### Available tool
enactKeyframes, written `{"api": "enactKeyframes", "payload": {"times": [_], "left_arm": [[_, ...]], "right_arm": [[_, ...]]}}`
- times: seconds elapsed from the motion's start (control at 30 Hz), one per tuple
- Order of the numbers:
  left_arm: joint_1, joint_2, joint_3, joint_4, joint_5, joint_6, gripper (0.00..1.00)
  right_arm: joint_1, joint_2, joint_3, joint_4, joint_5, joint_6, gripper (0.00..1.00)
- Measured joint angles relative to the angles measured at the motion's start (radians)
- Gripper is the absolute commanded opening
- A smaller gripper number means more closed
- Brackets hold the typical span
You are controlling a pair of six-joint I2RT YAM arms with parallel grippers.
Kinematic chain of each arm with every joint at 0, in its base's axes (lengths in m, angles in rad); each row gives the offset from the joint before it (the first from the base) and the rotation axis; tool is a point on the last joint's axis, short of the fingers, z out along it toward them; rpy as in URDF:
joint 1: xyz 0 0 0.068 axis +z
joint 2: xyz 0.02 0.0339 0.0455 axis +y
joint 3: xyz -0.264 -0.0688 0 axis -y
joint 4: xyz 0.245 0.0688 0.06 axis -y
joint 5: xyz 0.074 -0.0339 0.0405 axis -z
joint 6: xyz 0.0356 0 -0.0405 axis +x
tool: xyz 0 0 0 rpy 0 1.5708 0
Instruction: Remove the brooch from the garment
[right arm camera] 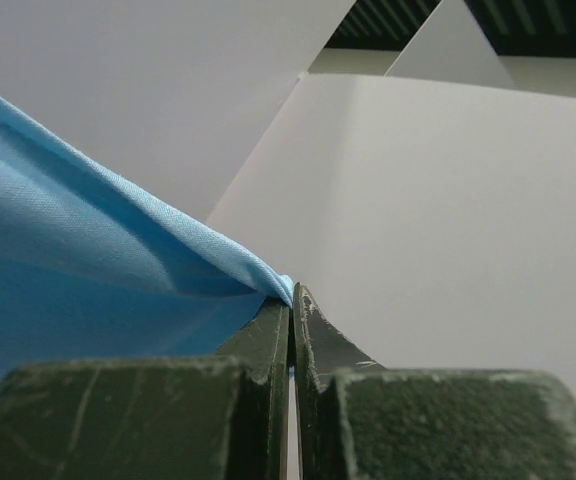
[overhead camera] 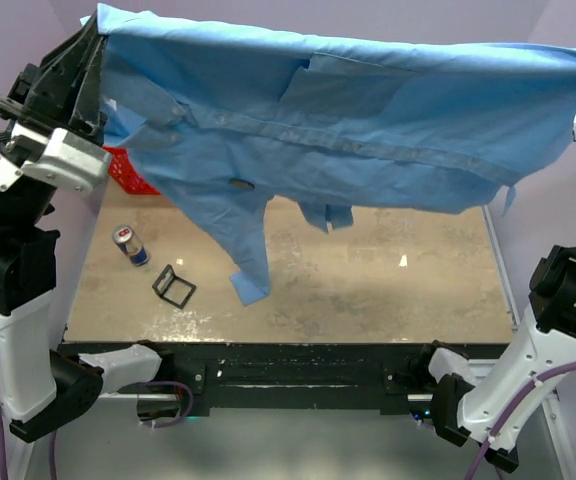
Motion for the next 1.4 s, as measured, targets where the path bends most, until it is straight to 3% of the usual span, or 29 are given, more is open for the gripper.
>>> {"api": "enactKeyframes", "payload": {"times": [0.27,0.4,0.5,0.67,0.77,0.83,0.97,1.1,1.4], "left_arm": [[0.0,0.04,0.054,0.017,0.001,-0.003,0.0],[0.0,0.068,-0.047,0.047,-0.004,0.001,0.0],[0.0,0.072,-0.211,0.061,-0.019,-0.001,0.0],[0.0,0.143,-0.568,0.075,-0.035,-0.039,0.0],[0.0,0.266,-0.747,0.108,-0.032,-0.06,0.0],[0.0,0.398,-0.779,0.109,-0.028,-0.071,0.0],[0.0,0.698,-0.652,0.111,-0.041,-0.077,0.0],[0.0,0.981,-0.373,0.108,-0.093,-0.077,0.0],[-0.004,1.051,-0.303,0.139,-0.19,-0.071,0.0]], "right_arm": [[0.0,0.037,0.075,0.021,0.041,0.001,0.0],[0.0,0.044,-0.032,0.053,0.039,-0.01,0.0],[0.0,0.029,-0.227,0.062,0.007,-0.042,0.0],[-0.001,-0.021,-0.709,0.005,-0.063,-0.139,0.0],[0.006,0.017,-0.97,-0.02,-0.048,-0.177,0.0],[0.015,0.104,-1.028,-0.026,-0.02,-0.182,0.0],[0.04,0.378,-0.912,0.028,0.048,-0.153,0.0],[0.09,0.648,-0.69,0.137,0.141,-0.128,0.0],[0.244,0.936,-0.525,0.336,0.334,-0.133,0.0]]}}
